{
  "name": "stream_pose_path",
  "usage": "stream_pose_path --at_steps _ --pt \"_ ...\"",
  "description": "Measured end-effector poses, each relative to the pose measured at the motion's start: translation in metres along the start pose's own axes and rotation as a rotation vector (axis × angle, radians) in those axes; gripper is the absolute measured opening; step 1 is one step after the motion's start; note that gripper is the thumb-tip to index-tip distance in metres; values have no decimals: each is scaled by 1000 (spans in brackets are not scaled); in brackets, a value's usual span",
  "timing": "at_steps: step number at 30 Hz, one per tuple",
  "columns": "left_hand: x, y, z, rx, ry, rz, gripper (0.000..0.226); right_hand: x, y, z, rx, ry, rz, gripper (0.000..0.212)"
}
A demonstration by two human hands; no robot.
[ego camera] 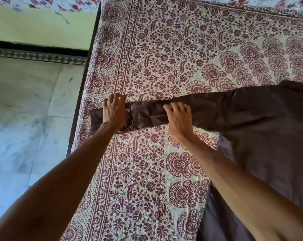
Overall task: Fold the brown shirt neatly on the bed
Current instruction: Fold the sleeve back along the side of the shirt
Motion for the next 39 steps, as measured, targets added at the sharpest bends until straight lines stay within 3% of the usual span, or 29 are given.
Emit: stream_pose_path --at_steps 2,4,7,9,12,15,20,23,27,29,34,39 --pt "-6 13 2 -5 33 68 53 -4 5 -4 68 -59 19 36" --pt "-5 20 1 -28 54 10 34 -5 5 -10 69 -40 -76 24" --pt "8 34 11 95 -104 -77 14 -5 -1 -11 74 76 -229 26" --pt "15 45 24 159 -163 -58 13 -8 -5 -8 115 132 -220 29" --pt "15 53 37 149 -58 -28 21 -18 -8 -9 153 159 -87 33" --pt "7 51 33 175 -78 -84 31 -25 -10 -16 96 179 41 42" --pt "-8 24 18 266 -220 -178 38 -18 1 -2 149 235 51 43" --pt "-15 -2 24 498 -283 -269 47 -16 17 17 194 279 24 52" --pt "-24 -33 42 1171 -514 -184 74 -18 49 56 241 303 32 55" --pt "-12 -44 46 1331 -551 -158 76 -18 60 77 291 261 30 44" --pt "-8 -34 63 1194 -650 74 63 -19 63 105 311 113 -74 26" --pt "-3 -20 80 1067 -775 5 41 -26 57 113 313 104 -108 25"
Point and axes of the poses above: each hand's wrist, its own y-axis towards the middle knuckle, its own x-axis out of the back of the hand, z = x × y, the point moved 2 cm from there along y, towards the middle knuckle, and after that the axes turned 1 degree about x, right-handed, at the moved point
